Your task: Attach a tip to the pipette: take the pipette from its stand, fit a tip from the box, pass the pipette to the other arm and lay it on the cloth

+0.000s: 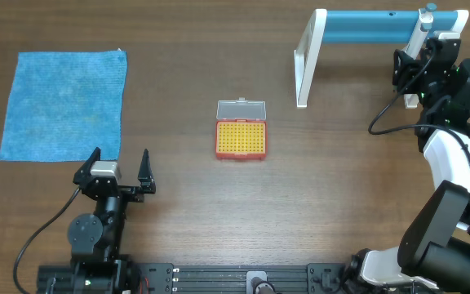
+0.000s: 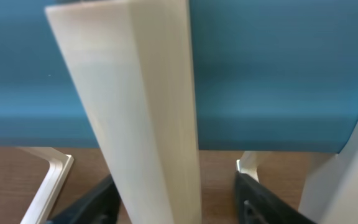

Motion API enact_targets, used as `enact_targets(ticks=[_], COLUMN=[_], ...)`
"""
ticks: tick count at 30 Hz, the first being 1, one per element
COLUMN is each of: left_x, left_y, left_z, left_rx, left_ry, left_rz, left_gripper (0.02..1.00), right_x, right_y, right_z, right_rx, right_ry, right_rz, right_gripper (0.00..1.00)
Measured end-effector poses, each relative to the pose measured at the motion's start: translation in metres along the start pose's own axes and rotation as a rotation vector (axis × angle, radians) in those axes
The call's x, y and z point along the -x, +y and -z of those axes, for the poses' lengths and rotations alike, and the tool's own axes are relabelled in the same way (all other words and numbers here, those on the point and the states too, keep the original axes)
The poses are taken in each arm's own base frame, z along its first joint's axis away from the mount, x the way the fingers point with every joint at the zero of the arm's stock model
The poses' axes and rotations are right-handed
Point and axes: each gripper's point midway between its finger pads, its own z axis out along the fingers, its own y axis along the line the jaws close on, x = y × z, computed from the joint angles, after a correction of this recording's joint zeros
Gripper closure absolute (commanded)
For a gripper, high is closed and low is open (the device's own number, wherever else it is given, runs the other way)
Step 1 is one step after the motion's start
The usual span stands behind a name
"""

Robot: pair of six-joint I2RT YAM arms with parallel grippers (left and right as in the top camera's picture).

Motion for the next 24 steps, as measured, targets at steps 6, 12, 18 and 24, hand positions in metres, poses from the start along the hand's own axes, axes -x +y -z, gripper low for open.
enact_targets(ticks=[6,12,18,24], left_x=[0.0,0.0,0.0,0.0], left_y=[0.0,-0.0001,0.0,0.0], left_z=[0.0,0.0,0.0,0.0], left_rx=[0.0,0.0,0.0,0.0], left_ry=[0.0,0.0,0.0,0.0], left_rz=[0.0,0.0,0.0,0.0], left_gripper=[0.02,0.02,0.02,0.018], right_x=[0.0002,0.0002,0.0002,0.0004], right_y=[-0.0001,0.0,0.0,0.0001], right_z=[0.0001,0.0001,0.0001,0.0001], right_rx=[0.0,0.0,0.0,0.0], right_ry=[0.0,0.0,0.0,-0.001], right_rz=[-0.006,-0.004,-0.004,-0.006], right_gripper=[0.59,0.673,0.741,0.919])
